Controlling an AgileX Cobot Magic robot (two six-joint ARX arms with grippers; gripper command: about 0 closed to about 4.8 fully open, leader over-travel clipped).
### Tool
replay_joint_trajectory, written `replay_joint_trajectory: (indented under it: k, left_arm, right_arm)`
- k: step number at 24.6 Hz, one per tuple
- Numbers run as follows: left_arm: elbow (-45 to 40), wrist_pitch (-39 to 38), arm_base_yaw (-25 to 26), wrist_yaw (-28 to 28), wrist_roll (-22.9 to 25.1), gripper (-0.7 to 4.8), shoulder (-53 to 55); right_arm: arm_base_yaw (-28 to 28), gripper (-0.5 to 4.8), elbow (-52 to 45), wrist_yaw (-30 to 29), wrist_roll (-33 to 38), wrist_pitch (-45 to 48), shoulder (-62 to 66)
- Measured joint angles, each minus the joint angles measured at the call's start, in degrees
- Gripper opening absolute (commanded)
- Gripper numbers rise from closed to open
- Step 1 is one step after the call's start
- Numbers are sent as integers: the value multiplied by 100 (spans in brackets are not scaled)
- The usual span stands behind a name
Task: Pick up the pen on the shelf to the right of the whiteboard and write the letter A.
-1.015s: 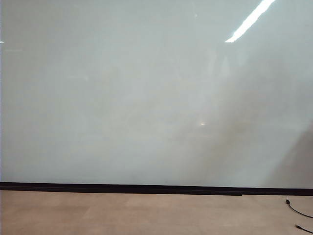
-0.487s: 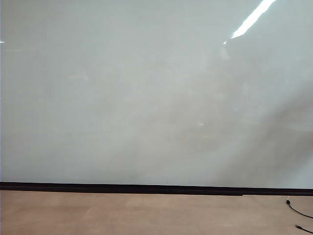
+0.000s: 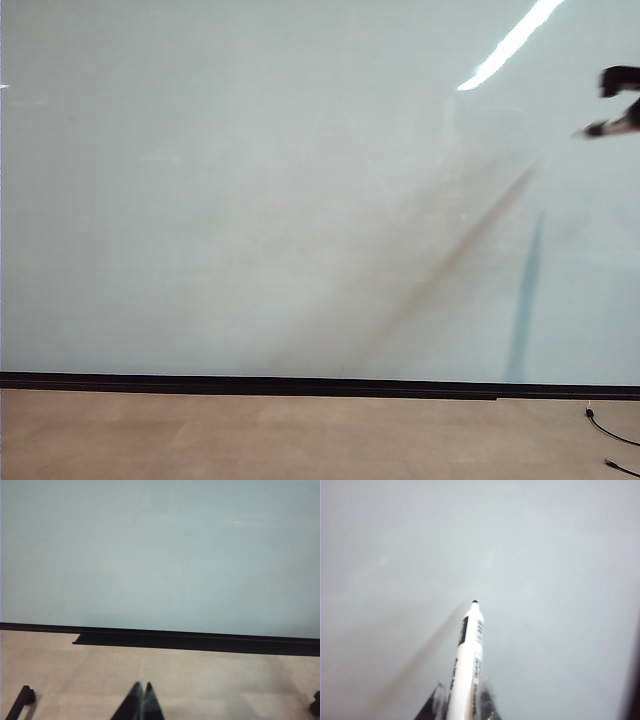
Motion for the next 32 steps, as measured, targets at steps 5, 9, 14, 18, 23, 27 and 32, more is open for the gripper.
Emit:
replay_joint_trajectory:
  k: [5, 9, 14, 18, 23, 27, 32]
  left_arm:
    - [0, 0, 0, 4, 0, -4, 0]
    - [0, 0, 0, 4, 0, -4, 0]
    - [0, 0, 0, 7, 0, -5, 0]
    - [0, 0, 0, 7, -2, -4, 0]
    - [0, 0, 0, 7, 0, -4, 0]
    - [0, 0, 0, 7, 0, -4, 0]
    - [0, 0, 0, 7, -2, -5, -2]
  right_arm:
    - [1027, -6, 761, -190, -341, -1384, 190]
    - [1556, -6, 1681, -409, -1113, -2343, 800]
    - [1641, -6, 2295, -807, -1484, -2629, 1335]
    - [1698, -6, 2721, -1091, -1720, -2785, 1799]
    - [1692, -6, 3182, -1357, -1934, -2798, 2304]
    - [1766, -6, 3486, -1482, -2059, -2798, 2549]
    - [1829, -6, 3923, -1624, -2157, -2865, 2894]
